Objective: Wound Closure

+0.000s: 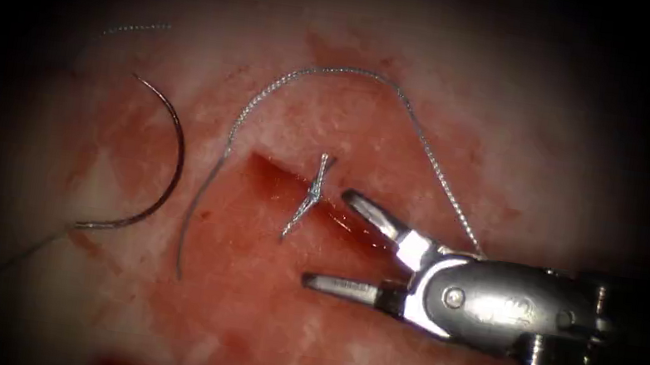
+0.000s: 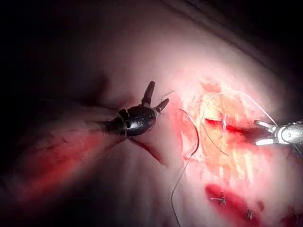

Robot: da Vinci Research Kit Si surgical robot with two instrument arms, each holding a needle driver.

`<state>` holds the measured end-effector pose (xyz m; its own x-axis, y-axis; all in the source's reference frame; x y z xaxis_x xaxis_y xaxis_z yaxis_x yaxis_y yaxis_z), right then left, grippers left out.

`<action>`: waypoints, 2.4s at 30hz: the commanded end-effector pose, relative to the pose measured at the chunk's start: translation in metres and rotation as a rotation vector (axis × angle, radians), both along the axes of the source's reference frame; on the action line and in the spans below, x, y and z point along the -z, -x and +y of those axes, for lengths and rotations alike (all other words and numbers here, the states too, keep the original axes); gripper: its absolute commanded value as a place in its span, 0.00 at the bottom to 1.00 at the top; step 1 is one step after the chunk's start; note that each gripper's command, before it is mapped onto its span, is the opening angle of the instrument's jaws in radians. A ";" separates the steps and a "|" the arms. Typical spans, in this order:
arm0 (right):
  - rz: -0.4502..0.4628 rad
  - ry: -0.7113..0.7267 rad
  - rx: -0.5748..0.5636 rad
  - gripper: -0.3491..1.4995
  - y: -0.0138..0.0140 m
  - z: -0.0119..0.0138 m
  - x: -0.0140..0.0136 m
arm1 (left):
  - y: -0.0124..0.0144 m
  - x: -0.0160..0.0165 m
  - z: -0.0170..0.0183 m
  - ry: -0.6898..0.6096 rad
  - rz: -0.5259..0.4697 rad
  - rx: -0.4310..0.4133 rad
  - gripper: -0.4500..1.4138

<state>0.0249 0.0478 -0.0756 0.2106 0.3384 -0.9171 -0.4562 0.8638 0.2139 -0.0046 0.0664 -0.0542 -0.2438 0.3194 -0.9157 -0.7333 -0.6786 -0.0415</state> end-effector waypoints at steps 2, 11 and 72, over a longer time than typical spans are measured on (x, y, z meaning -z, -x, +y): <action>0.002 -0.001 0.002 0.70 -0.0005 -0.0002 -0.0004 | 0.0006 0.0001 -0.0009 -0.053 -0.030 -0.038 0.48; 0.010 -0.018 0.005 0.73 0.0001 0.0001 0.0010 | 0.0042 0.0019 -0.0008 -0.305 -0.294 -0.156 0.46; -0.079 -0.040 -0.065 0.82 0.0107 0.0037 0.0097 | 0.0129 0.0004 -0.0072 -0.719 0.304 -0.249 0.63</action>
<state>0.0135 0.0517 -0.0858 0.2602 0.3895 -0.8835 -0.5290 0.8230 0.2070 -0.0167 0.0601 -0.0553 -0.6001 0.6953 -0.3955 -0.6049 -0.7180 -0.3444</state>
